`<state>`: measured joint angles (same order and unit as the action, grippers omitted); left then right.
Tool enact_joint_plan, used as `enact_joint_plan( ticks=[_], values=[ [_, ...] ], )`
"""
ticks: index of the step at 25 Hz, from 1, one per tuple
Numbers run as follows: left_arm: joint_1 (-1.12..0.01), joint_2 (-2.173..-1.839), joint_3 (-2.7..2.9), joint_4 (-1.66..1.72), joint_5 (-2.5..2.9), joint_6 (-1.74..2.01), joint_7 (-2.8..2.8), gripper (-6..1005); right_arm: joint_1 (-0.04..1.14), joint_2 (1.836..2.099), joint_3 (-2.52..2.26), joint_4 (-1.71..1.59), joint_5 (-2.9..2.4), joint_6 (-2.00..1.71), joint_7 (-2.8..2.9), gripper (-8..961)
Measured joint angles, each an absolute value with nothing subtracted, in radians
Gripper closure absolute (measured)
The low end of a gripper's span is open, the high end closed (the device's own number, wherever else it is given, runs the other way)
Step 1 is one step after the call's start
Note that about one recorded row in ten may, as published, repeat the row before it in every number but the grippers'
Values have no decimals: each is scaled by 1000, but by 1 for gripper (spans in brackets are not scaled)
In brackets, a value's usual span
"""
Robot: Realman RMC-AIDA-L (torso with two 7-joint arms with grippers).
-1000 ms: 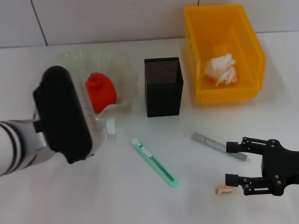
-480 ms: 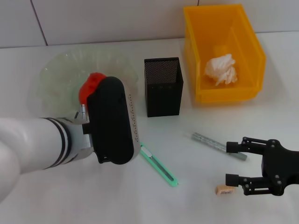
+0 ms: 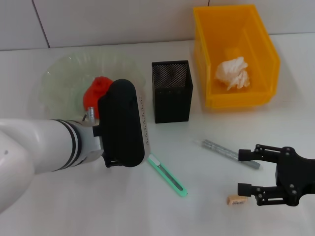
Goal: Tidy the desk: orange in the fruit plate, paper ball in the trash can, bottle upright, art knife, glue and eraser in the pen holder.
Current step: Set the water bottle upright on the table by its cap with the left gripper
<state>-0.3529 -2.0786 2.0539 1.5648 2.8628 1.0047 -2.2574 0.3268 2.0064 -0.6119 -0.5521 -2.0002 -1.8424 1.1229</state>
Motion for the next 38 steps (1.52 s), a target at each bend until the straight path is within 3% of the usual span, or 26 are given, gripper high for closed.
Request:
enact_joint_plan(
  ticks=[38],
  values=[
    [-450, -2080, 2053, 1366, 2888, 900, -2246, 382, 340, 2013, -614, -547, -2012, -1842, 1132, 121]
  ],
)
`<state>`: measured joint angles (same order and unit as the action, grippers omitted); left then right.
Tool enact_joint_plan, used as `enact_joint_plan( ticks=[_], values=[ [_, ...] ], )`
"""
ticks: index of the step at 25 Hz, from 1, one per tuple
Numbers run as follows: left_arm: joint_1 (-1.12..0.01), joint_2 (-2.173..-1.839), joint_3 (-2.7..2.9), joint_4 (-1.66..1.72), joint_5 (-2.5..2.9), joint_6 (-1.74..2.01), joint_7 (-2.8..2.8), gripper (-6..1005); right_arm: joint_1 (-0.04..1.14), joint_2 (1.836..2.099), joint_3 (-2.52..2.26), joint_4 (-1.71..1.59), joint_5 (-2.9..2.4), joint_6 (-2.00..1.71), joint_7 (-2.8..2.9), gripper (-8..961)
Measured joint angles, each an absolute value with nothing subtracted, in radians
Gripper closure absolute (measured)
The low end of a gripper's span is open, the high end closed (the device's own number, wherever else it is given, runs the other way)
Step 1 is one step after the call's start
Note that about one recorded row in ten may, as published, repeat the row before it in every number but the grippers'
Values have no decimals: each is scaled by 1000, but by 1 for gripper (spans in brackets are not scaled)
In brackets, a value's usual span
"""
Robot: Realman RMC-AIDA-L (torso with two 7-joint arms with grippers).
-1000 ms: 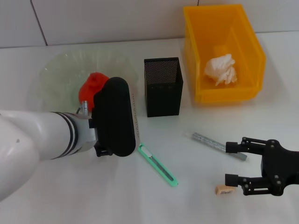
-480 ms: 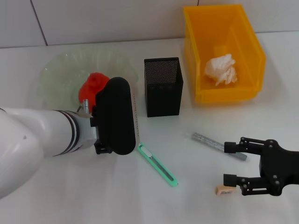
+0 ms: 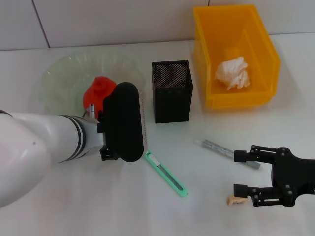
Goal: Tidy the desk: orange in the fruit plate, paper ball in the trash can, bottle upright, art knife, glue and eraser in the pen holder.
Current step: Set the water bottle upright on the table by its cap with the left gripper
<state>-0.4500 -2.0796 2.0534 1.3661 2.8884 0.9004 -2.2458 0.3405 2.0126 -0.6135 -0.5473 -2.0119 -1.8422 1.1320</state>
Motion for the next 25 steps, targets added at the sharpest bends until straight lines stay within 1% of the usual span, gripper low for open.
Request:
enact_joint_plan(
  ticks=[20, 25],
  values=[
    [-469, -2080, 2059, 1331, 2889, 906, -2246, 400, 341, 2013, -613, -548, -2013, -1842, 1134, 122],
    [-471, -2080, 2057, 1333, 2889, 906, -2246, 519, 341, 2013, -613, -548, -2013, -1842, 1134, 121]
  ],
)
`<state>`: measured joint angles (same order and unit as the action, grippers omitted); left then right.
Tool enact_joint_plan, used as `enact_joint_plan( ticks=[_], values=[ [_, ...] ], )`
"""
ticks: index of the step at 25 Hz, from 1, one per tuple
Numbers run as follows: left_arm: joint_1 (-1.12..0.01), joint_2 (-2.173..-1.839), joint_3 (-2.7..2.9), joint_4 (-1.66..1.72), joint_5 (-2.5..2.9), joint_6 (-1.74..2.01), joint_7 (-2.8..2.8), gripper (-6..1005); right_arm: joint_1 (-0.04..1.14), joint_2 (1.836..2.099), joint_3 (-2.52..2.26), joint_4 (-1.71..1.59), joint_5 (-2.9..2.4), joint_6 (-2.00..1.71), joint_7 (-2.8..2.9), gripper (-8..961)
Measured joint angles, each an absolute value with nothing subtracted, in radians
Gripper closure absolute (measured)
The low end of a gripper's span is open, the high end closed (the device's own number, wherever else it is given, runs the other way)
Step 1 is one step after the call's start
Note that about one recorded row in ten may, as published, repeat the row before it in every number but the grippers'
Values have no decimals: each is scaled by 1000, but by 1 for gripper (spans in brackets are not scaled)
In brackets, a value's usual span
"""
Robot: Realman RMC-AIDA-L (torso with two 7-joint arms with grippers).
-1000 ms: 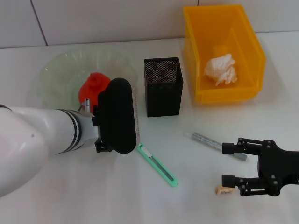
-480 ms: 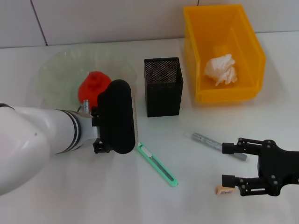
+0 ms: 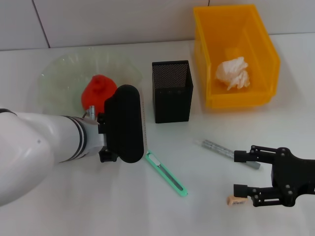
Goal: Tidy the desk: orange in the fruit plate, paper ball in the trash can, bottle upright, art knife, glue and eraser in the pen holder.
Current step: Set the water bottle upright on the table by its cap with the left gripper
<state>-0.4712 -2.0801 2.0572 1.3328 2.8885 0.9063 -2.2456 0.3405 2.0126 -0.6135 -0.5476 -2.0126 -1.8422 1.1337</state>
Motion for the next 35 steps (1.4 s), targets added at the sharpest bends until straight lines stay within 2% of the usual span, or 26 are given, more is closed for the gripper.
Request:
enact_joint_plan(
  ticks=[2, 7, 24, 35],
  values=[
    [-471, -2080, 2057, 1340, 2888, 912, -2246, 567, 341, 2013, -613, -548, -2013, -1842, 1135, 121],
    [-459, -2079, 2058, 1399, 2889, 950, -2246, 580, 342, 2013, -613, -548, -2013, -1842, 1136, 122],
    [-317, -2075, 2049, 1739, 2875, 1183, -2273, 568, 341, 2012, -611, -552, -2012, -1856, 1137, 122],
    [-294, -2075, 2039, 1814, 2874, 1213, -2289, 560, 337, 2008, -604, -552, -2012, -1868, 1137, 121]
  ],
)
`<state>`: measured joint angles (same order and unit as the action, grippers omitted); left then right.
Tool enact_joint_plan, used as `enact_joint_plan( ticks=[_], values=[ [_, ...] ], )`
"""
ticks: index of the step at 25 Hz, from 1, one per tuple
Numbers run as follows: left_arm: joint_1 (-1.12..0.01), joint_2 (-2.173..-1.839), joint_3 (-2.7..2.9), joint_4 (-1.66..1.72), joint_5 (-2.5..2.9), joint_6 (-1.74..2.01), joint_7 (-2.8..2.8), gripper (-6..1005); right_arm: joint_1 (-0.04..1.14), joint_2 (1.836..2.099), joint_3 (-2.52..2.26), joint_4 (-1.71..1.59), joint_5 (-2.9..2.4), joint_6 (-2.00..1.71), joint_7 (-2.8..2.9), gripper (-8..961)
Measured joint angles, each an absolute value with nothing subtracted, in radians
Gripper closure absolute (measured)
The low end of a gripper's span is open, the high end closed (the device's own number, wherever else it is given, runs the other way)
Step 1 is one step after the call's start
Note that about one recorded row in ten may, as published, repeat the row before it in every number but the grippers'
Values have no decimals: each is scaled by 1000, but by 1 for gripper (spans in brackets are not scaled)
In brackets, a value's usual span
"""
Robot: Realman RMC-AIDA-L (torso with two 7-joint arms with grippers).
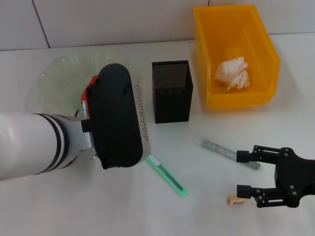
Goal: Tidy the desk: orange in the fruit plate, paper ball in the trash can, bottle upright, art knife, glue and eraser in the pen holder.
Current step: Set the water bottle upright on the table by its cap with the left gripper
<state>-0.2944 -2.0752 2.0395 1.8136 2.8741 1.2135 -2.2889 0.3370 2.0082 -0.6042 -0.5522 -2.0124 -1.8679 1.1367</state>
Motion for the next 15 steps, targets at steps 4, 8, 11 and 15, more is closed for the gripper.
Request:
enact_joint_plan(
  ticks=[4, 8, 11, 15],
  values=[
    [-290, -2074, 2033, 1852, 2875, 1235, -2308, 557, 339, 2008, -604, -552, -2012, -1868, 1137, 122],
    [-276, -2075, 2026, 1875, 2874, 1248, -2311, 554, 340, 2008, -603, -552, -2012, -1868, 1137, 122],
    [-259, -2075, 2010, 1905, 2858, 1249, -2312, 552, 340, 2008, -603, -552, -2011, -1868, 1137, 122],
    [-249, -2072, 1964, 1929, 2798, 1245, -2311, 549, 340, 2008, -603, -552, -2011, -1868, 1137, 121]
  ],
)
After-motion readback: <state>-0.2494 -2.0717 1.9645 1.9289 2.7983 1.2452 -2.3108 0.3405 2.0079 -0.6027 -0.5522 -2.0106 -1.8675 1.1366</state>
